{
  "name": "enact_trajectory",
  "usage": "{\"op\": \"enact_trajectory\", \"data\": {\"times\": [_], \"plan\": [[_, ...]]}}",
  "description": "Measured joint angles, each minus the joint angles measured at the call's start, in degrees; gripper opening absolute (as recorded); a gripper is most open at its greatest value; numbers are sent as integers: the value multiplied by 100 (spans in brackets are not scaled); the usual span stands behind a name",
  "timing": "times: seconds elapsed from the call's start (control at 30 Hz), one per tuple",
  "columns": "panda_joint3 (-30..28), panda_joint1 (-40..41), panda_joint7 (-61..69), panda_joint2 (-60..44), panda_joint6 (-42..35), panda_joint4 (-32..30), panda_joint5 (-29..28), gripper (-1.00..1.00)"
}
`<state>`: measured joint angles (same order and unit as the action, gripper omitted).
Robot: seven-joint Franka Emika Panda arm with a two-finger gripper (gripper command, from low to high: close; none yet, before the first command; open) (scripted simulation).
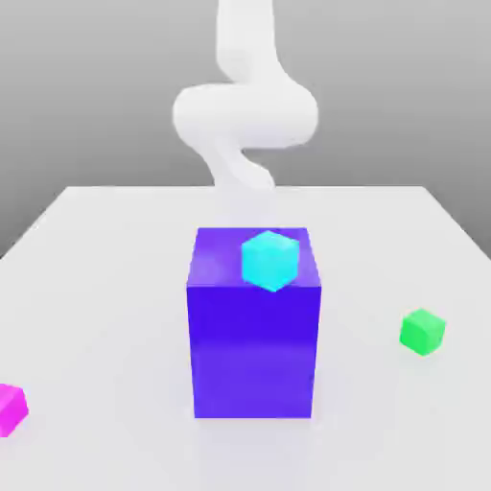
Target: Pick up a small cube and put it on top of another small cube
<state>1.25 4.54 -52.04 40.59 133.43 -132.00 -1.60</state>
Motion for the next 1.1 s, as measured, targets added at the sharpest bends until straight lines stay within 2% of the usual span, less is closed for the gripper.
{"op": "enact_trajectory", "data": {"times": [0.3, 0.57, 0.73, 0.93, 1.07, 1.1], "plan": [[211, 1431, -2287, -1920, 589, -75, -630, 0], [-115, 2280, -4103, -3578, 1113, -144, -925, 0], [-317, 2780, -4934, -4581, 1485, -202, -679, 0], [-469, 3219, -5504, -5737, 1934, -276, 214, 0], [-382, 3386, -5516, -6560, 2512, -147, 462, 0], [-363, 3402, -5506, -6771, 2675, -104, 482, -100]]}}
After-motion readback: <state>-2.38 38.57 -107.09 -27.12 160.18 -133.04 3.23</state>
